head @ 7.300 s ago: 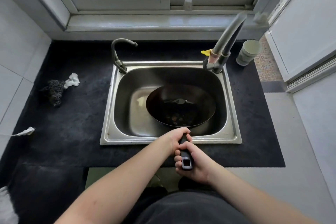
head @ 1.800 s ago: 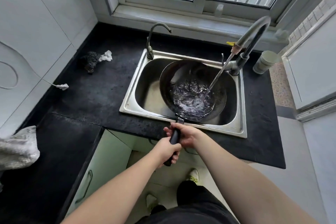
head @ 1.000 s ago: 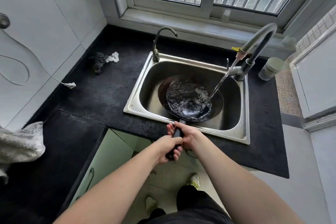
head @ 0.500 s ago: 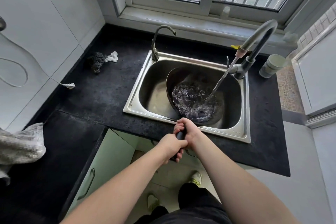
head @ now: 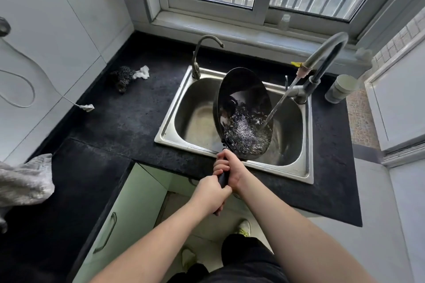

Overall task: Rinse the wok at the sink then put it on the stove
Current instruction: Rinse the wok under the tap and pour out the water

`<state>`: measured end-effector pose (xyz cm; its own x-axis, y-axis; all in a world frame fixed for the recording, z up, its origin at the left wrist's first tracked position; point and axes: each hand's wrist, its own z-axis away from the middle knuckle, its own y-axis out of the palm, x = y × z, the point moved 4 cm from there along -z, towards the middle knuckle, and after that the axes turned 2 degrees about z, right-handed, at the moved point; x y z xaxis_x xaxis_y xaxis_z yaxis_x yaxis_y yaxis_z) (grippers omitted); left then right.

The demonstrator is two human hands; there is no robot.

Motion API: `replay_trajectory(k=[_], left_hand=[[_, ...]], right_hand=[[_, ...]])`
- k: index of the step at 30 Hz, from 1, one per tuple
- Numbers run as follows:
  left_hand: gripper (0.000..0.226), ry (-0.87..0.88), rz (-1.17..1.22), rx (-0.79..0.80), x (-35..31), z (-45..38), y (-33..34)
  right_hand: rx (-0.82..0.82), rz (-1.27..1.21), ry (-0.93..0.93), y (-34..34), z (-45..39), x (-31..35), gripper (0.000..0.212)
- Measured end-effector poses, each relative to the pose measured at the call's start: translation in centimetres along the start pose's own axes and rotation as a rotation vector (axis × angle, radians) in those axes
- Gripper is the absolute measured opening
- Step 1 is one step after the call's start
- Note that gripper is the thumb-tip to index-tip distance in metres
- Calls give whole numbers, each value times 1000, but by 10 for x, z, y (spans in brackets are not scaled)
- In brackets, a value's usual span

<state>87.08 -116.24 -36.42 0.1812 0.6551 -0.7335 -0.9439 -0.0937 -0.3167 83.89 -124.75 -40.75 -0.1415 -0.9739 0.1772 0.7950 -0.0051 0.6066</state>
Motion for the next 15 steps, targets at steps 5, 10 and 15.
replay_trajectory(k=[5,10,15], left_hand=[[16,58,-122,-56,-13,8,-7],[17,71,-167,-103,-19,19,-12],[23,118,-242,-156,-26,30,-17]], right_hand=[[105,-3,17,6,2,1,43],[172,1,20,14,9,-1,39],[223,12,-3,23,18,-2,36]])
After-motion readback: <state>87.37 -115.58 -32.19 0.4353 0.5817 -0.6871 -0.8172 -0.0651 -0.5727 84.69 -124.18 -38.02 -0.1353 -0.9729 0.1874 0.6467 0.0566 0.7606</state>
